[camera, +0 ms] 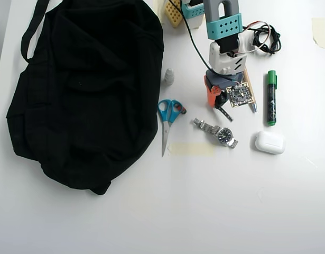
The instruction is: Put the black bike light into the black bag
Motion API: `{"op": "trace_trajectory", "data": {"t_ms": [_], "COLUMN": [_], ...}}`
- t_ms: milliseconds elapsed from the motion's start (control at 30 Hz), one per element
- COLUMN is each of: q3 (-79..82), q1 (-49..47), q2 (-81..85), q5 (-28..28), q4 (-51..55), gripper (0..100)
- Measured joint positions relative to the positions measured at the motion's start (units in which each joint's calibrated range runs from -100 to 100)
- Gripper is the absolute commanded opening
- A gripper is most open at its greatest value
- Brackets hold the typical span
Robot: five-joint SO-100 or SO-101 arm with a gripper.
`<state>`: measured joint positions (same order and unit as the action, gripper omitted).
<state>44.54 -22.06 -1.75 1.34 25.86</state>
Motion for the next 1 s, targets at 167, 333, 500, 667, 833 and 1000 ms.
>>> {"op": "trace_trajectory", "data": {"t_ms": [167,333,500,667,833,1000], "q3": [0.26,0.43,0.51,0.6,0.34,-6.66], "q1": [0.0,0.0,0.0,0.0,-0.37,-0.59], "q2": [0.0,0.0,0.17,1.58,9.26,21.27], "q5": [0.0,0.15,0.05,0.0,-0.05,-0.05], "q4": [-0.17,-0.34,-0.34,0.77,5.45,17.13], "gripper": [2,2,2,2,2,2]}}
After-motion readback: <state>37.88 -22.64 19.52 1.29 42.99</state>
